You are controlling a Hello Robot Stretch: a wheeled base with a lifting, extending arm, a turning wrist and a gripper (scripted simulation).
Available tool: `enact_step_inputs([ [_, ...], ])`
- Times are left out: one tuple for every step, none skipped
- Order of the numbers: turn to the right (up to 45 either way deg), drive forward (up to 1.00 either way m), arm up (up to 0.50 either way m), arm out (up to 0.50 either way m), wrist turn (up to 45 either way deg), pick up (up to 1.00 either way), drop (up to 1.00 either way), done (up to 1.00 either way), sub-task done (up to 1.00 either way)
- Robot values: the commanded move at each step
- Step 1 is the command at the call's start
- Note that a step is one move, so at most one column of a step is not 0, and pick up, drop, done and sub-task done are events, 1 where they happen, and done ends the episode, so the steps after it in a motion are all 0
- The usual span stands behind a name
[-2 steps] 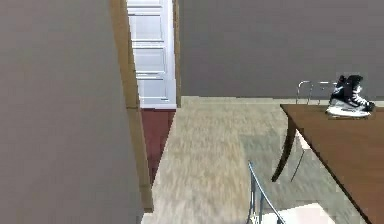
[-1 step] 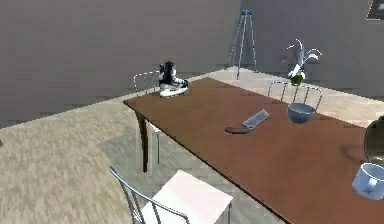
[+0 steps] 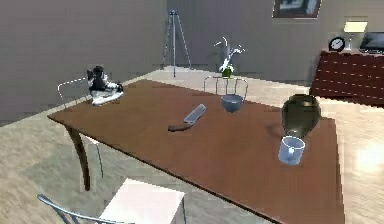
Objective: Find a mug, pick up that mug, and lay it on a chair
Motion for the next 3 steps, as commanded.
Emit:
enact_step_inputs([
  [0.0,0.30,0.00,0.00,0.0,0.00,0.00,0.00,0.00],
  [-42.0,0.00,0.00,0.00,0.0,0.00,0.00,0.00,0.00],
  [0.0,0.00,0.50,0.00,0.0,0.00,0.00,0.00,0.00],
])
